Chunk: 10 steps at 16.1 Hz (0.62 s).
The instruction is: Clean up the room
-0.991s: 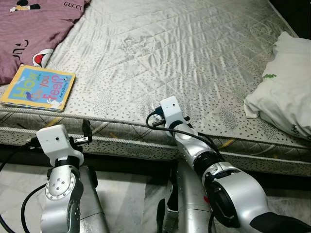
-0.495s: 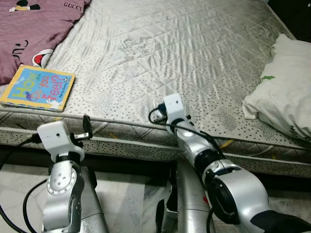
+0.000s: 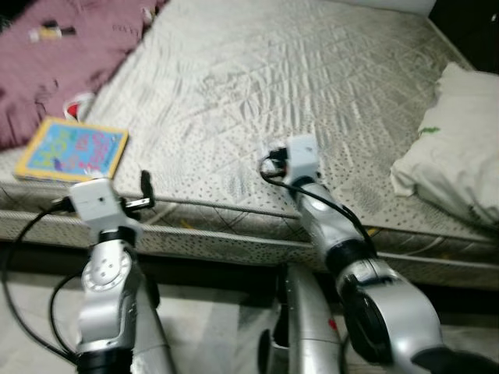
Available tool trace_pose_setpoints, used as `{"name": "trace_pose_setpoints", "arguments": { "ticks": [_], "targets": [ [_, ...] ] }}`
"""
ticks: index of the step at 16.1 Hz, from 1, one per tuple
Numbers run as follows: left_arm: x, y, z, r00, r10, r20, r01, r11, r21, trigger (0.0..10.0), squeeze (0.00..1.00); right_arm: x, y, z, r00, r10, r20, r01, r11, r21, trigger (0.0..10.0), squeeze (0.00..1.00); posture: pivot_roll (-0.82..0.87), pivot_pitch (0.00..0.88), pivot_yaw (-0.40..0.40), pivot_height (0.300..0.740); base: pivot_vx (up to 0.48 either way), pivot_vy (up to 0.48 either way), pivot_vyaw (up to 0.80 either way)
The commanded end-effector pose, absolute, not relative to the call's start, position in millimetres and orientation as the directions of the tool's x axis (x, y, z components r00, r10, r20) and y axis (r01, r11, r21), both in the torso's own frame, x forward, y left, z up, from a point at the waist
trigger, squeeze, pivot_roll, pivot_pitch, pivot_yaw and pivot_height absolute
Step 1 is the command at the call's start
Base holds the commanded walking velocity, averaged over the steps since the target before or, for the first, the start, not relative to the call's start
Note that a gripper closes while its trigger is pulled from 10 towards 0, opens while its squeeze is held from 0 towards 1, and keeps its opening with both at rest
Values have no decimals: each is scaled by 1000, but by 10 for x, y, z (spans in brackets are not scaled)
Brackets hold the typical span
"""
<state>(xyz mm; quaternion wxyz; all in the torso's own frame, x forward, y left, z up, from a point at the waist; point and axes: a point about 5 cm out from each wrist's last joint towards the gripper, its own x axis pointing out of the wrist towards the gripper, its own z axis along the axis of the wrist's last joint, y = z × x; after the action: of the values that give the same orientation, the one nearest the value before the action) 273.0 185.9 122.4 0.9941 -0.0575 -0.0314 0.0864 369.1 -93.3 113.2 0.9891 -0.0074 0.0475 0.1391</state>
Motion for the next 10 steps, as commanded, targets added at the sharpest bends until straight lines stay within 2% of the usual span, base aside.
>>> {"name": "trace_pose_setpoints", "arguments": {
  "ticks": [1, 3, 6, 7, 8, 10],
  "targets": [
    [2775, 1780, 1241, 989, 136, 61, -129, 987, -96, 10000, 0, 3665, -1026, 1162, 968, 243, -65, -244, 970, -3, 0, 0, -49, 0, -53, 488, 0, 0, 0],
    [2812, 1785, 1262, 987, 150, 64, -145, 986, -76, 10000, 0, 3625, -1089, 1140, 981, 185, -57, -184, 983, 23, 0, 0, -79, 0, -33, 488, 0, 0, 0],
    [2834, 1785, 1273, 989, 126, 72, -120, 989, -86, 10000, 0, 3545, -1121, 1267, 985, 172, 34, -173, 984, 42, 0, 0, -75, 0, -18, 488, 0, 0, 0],
    [2824, 1788, 1278, 990, 122, 74, -116, 990, -83, 10000, 0, 3488, -1152, 1270, 985, 168, 47, -170, 985, 41, 4314, 0, -67, 0, -15, 488, 0, 0, 0],
    [2808, 1812, 1263, 990, 125, 65, -118, 987, -104, 10000, 0, 3436, -1177, 1266, 986, 162, 40, -164, 985, 58, 10000, 0, -62, 0, -12, 488, 0, 0, 0],
    [2743, 1906, 1205, 985, 161, 54, -156, 984, -83, 10000, 0, 3302, -1160, 1417, 977, 184, 108, -195, 976, 102, 10000, 0, -59, 0, -6, 488, 0, 0, 0]
  ]
}}
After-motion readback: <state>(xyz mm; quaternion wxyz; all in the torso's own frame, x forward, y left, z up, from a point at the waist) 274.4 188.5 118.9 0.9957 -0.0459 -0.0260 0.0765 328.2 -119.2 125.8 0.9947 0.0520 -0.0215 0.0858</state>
